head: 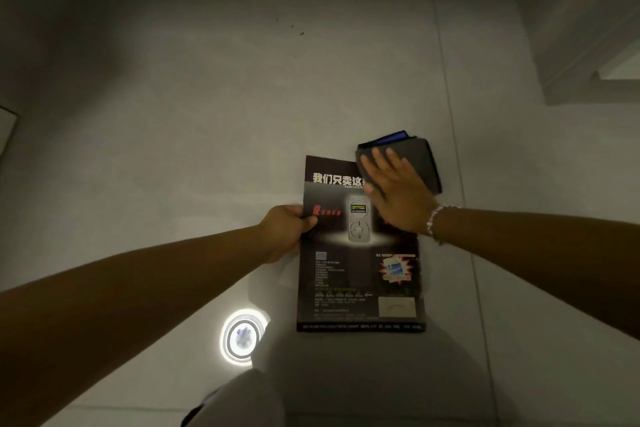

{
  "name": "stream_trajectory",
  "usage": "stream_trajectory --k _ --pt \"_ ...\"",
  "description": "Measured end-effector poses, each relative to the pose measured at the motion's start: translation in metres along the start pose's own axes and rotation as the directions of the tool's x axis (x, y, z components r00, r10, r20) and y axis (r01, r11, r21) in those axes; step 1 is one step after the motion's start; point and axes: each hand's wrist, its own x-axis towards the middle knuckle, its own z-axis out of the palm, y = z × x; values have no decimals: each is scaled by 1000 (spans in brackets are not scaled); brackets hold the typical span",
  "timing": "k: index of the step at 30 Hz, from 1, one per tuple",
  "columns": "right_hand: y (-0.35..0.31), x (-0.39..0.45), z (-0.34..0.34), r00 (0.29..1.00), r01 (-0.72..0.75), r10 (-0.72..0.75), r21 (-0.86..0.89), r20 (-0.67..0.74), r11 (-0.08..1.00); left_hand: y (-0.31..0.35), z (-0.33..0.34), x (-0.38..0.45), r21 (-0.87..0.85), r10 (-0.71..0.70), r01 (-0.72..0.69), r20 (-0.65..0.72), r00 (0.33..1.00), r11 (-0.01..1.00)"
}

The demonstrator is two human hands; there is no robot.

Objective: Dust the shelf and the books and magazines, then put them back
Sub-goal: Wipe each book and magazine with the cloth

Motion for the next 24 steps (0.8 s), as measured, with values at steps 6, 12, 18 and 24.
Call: stream_trajectory --k 6,12,18,24 --pt "-57 10 -1 930 316 -337 151 147 937 2 -2 0 -52 -6 8 33 999 999" --pt "-19 6 -1 976 208 -205 -42 70 977 -1 3 1 -112 -8 6 -13 1000 994" --pt "12 -59 31 996 87 -88 -17 -22 996 -1 6 3 -83 -8 2 -77 997 997" --pt "12 -69 26 886 422 -425 59 185 905 2 6 -3 -107 -24 20 -39 999 994"
